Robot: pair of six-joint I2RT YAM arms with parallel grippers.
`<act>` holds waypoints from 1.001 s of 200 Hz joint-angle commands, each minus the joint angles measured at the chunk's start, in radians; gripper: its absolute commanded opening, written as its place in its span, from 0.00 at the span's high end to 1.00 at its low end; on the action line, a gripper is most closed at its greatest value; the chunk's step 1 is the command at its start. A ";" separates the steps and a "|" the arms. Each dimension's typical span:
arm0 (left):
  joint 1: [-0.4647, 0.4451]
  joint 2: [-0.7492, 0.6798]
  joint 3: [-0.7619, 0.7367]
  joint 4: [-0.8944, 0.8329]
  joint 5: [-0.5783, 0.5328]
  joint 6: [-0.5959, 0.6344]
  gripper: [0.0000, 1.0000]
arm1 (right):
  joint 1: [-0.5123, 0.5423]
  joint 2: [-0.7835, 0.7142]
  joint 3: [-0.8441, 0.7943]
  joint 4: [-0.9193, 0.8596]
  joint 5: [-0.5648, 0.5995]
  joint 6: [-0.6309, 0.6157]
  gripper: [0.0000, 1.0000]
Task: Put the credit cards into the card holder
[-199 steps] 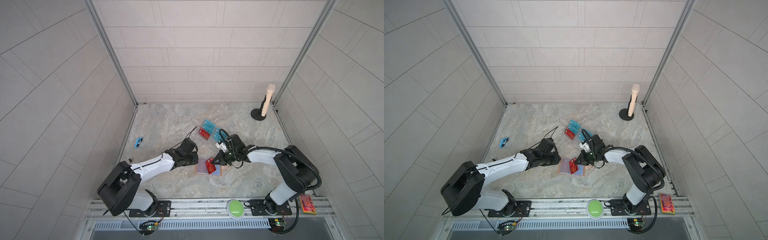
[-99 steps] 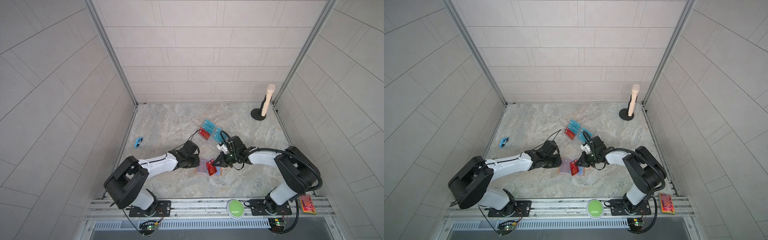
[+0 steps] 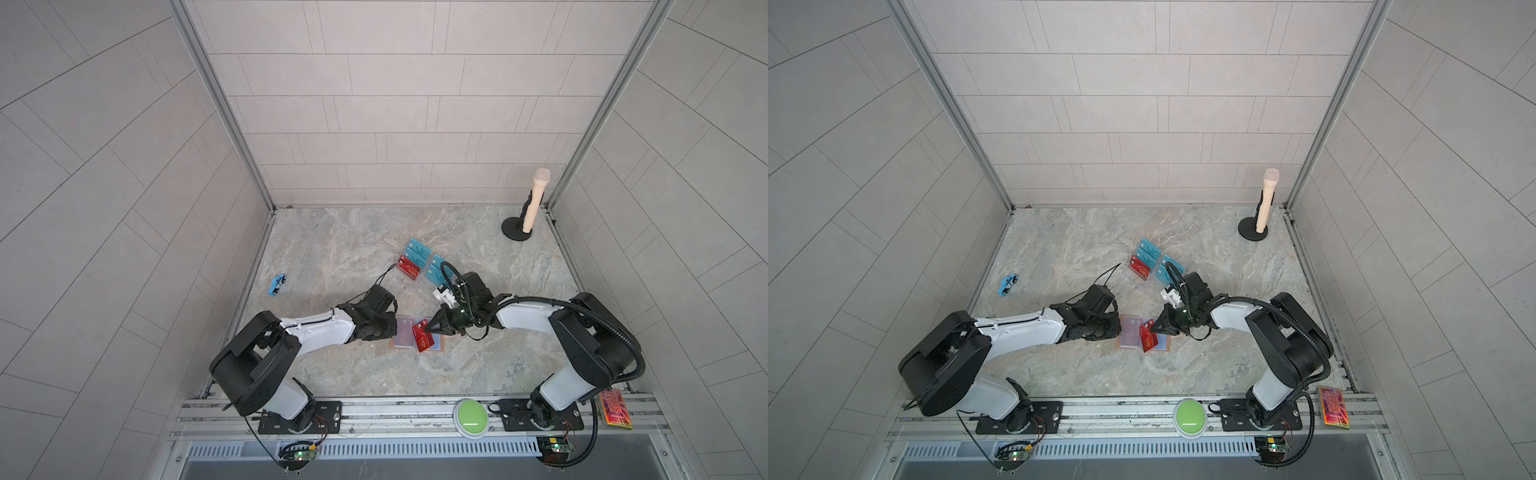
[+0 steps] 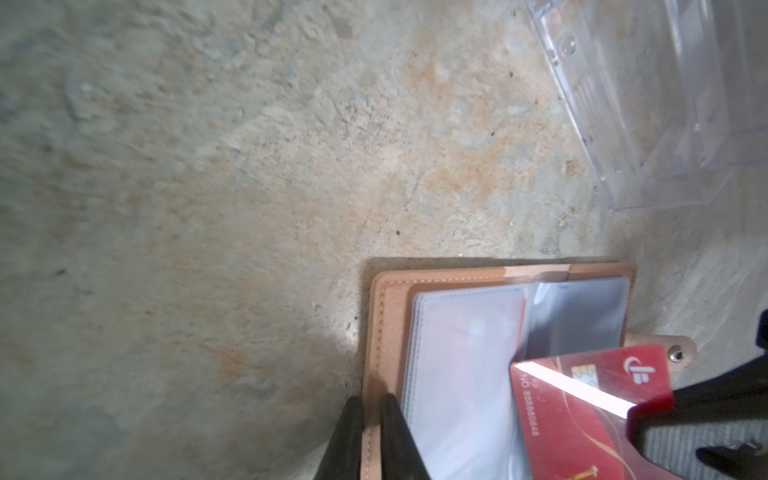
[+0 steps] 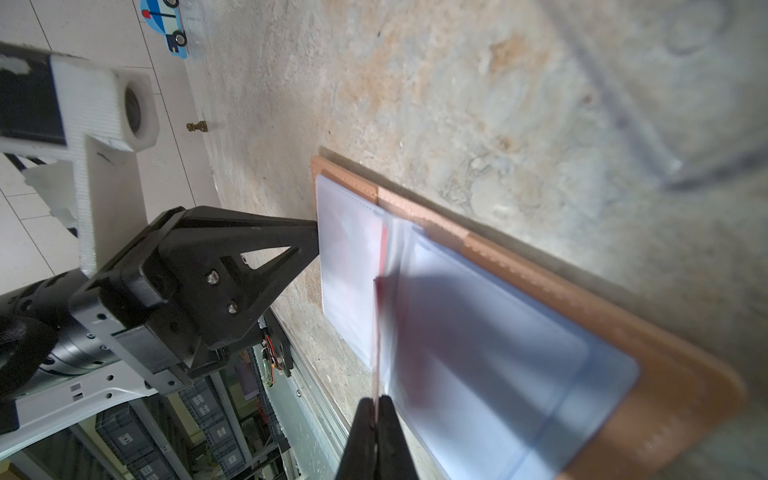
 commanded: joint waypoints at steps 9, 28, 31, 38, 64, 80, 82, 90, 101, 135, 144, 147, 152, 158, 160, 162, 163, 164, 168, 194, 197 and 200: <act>-0.005 0.011 -0.012 -0.003 -0.013 0.002 0.86 | 0.001 -0.054 -0.008 -0.030 0.006 -0.003 1.00; -0.004 0.009 -0.014 -0.003 -0.014 0.001 0.86 | -0.002 -0.067 -0.010 -0.042 0.016 -0.006 1.00; -0.005 0.009 -0.014 -0.002 -0.014 0.001 0.86 | -0.003 -0.069 -0.010 -0.043 0.016 -0.007 1.00; -0.005 0.009 -0.014 -0.002 -0.014 0.001 0.86 | -0.004 -0.069 -0.011 -0.048 0.018 -0.010 1.00; -0.004 0.010 -0.016 -0.002 -0.014 0.000 0.85 | -0.006 -0.058 -0.010 -0.049 0.015 -0.021 1.00; -0.005 0.010 -0.014 -0.004 -0.013 0.001 0.85 | -0.006 -0.045 -0.007 -0.048 0.012 -0.024 1.00; -0.005 0.009 -0.014 -0.004 -0.014 0.001 0.85 | -0.006 -0.044 -0.006 -0.048 0.012 -0.026 1.00; -0.005 0.008 -0.014 -0.005 -0.013 0.001 0.85 | -0.006 -0.038 -0.008 -0.048 0.012 -0.028 1.00; -0.005 0.007 -0.014 -0.007 -0.013 0.001 0.85 | -0.006 -0.031 -0.010 -0.046 0.014 -0.029 1.00; -0.005 0.008 -0.011 -0.010 -0.014 0.002 0.84 | -0.007 -0.024 -0.014 -0.047 0.017 -0.035 1.00; -0.005 0.010 -0.012 -0.010 -0.014 0.003 0.84 | -0.006 -0.021 -0.014 -0.049 0.019 -0.039 1.00; -0.005 0.010 -0.011 -0.010 -0.013 0.002 0.85 | -0.006 -0.021 -0.014 -0.049 0.019 -0.039 1.00; -0.005 0.010 -0.011 -0.008 -0.013 0.003 0.84 | -0.007 -0.018 -0.014 -0.049 0.019 -0.041 1.00; -0.005 0.010 -0.012 -0.008 -0.011 0.002 0.84 | -0.007 -0.016 -0.014 -0.048 0.018 -0.041 1.00; -0.005 0.010 -0.012 -0.008 -0.011 0.002 0.84 | -0.008 -0.014 -0.014 -0.048 0.018 -0.041 1.00; -0.005 0.012 -0.012 -0.008 -0.012 0.001 0.84 | -0.007 -0.013 -0.014 -0.048 0.019 -0.041 1.00; -0.005 0.011 -0.012 -0.008 -0.011 0.002 0.84 | -0.007 -0.012 -0.013 -0.048 0.018 -0.041 1.00; -0.005 0.011 -0.011 -0.008 -0.011 0.003 0.84 | -0.007 -0.012 -0.013 -0.048 0.019 -0.042 1.00; -0.005 0.011 -0.011 -0.008 -0.011 0.003 0.84 | -0.007 -0.010 -0.013 -0.048 0.019 -0.043 1.00; -0.004 0.016 -0.008 -0.011 -0.010 0.004 0.84 | -0.007 0.007 -0.007 -0.047 0.018 -0.047 1.00; -0.005 0.017 -0.008 -0.011 -0.009 0.005 0.85 | -0.007 0.008 -0.006 -0.045 0.016 -0.047 1.00; -0.005 0.017 -0.008 -0.012 -0.009 0.005 0.85 | -0.007 0.010 -0.007 -0.044 0.016 -0.048 1.00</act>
